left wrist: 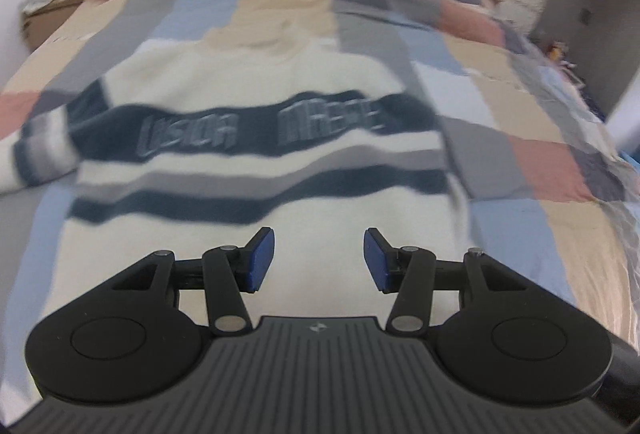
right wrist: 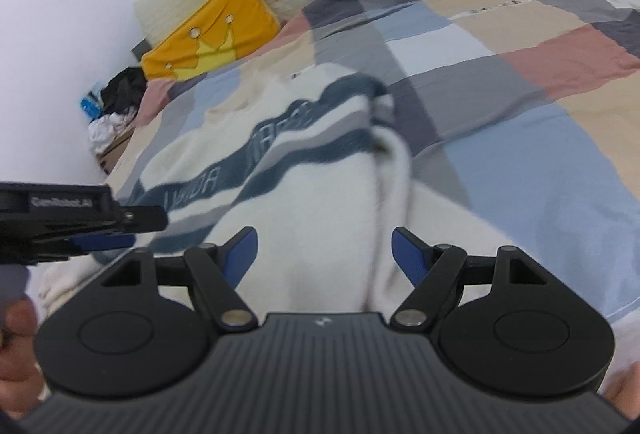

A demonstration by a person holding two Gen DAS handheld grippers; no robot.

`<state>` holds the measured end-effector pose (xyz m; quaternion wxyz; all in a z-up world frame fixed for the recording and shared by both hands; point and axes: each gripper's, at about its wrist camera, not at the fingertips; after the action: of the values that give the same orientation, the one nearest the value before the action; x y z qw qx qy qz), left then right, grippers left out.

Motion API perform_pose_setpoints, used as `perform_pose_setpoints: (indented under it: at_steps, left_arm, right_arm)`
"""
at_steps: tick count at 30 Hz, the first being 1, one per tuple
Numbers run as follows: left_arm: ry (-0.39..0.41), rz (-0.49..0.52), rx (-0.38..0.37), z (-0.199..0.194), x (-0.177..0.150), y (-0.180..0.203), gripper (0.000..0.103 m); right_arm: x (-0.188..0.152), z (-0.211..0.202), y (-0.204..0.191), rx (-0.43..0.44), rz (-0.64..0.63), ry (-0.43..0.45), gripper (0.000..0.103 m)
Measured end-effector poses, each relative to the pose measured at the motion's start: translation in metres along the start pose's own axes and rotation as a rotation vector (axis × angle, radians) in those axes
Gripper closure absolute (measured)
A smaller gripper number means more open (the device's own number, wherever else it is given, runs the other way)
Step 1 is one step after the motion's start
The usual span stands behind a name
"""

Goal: Fold large clothes

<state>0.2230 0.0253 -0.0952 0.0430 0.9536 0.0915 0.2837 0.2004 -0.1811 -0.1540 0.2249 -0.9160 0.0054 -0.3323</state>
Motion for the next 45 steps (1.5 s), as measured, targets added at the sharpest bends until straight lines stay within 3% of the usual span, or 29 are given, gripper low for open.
perform_pose_setpoints:
  at_steps: [9,16,23,27,30,32,34,36,37,40,45]
  left_arm:
    - [0.036,0.096,-0.013,0.047,-0.035,0.013,0.047]
    - [0.019,0.035,-0.062,0.063,-0.062,-0.019,0.047]
    - [-0.006,-0.064,-0.19,0.067,-0.053,-0.051,0.047]
    - [0.038,-0.049,-0.124,0.059,-0.057,-0.057,0.047]
    - [0.073,-0.045,-0.116,0.049,-0.059,-0.059,0.047]
    - [0.08,-0.071,-0.116,0.046,-0.061,-0.062,0.047]
    - [0.073,-0.091,-0.134,0.046,-0.063,-0.065,0.047]
    - [0.059,-0.115,-0.154,0.046,-0.065,-0.069,0.047]
    - [0.052,-0.127,-0.164,0.047,-0.065,-0.071,0.047]
    - [0.044,-0.167,-0.185,0.047,-0.068,-0.08,0.047]
    - [0.033,-0.215,-0.206,0.049,-0.069,-0.087,0.047]
  right_arm:
    - [0.021,0.013,0.053,-0.109,0.102,-0.037,0.027]
    - [0.022,0.039,0.09,-0.166,0.28,-0.11,0.027]
    - [0.015,0.057,0.086,-0.211,0.302,-0.156,0.028]
    - [0.015,0.059,0.088,-0.227,0.34,-0.15,0.028]
    - [0.011,0.063,0.082,-0.207,0.339,-0.174,0.03]
    - [0.007,0.063,0.081,-0.157,0.361,-0.198,0.039]
    - [0.005,0.062,0.08,-0.151,0.378,-0.217,0.067]
    - [0.002,0.062,0.081,-0.091,0.421,-0.244,0.084]
    - [0.0,0.061,0.082,-0.064,0.451,-0.252,0.085]
    - [0.006,0.05,0.073,-0.102,0.413,-0.227,0.087]
    - [0.044,0.021,0.071,-0.147,0.352,-0.144,0.087]
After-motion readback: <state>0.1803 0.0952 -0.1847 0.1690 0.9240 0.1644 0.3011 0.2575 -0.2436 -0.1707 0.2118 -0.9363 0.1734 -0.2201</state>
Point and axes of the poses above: each gripper's, at about its wrist camera, not at the fingertips, and z roughly the way its jaws point, y to its right, x to its top, and after that the axes turned 9 degrees about -y, right-handed
